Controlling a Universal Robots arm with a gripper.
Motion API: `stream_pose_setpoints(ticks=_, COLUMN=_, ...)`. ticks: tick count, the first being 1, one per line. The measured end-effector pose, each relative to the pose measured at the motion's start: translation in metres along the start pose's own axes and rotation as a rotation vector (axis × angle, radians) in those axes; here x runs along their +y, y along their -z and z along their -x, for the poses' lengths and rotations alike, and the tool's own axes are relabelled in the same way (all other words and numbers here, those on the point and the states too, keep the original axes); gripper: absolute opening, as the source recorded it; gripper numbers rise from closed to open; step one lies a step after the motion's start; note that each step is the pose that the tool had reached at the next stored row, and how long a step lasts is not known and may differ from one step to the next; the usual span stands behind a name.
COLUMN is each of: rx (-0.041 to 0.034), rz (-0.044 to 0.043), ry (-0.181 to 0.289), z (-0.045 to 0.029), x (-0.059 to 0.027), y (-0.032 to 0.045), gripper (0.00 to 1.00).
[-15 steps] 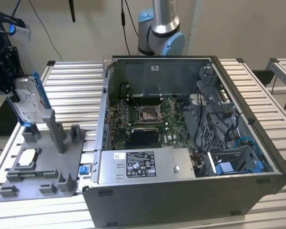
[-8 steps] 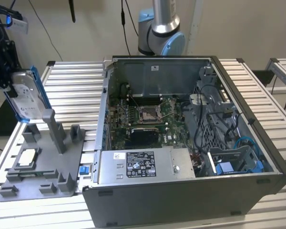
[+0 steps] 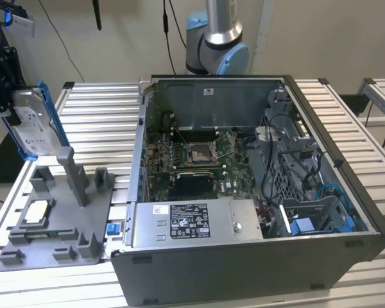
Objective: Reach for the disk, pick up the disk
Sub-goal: 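Pick up the disk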
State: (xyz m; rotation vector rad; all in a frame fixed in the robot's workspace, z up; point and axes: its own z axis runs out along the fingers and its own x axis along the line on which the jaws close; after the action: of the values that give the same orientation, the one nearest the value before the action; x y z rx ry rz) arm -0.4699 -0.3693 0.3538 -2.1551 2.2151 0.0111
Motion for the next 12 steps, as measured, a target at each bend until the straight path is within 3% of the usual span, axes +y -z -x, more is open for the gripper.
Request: stream_pose_setpoints(ticks=12, rx=0.0, rz=0.0, ry=0.0, z=0.0008, x=-0.0006, y=0.0187, gripper=0.0)
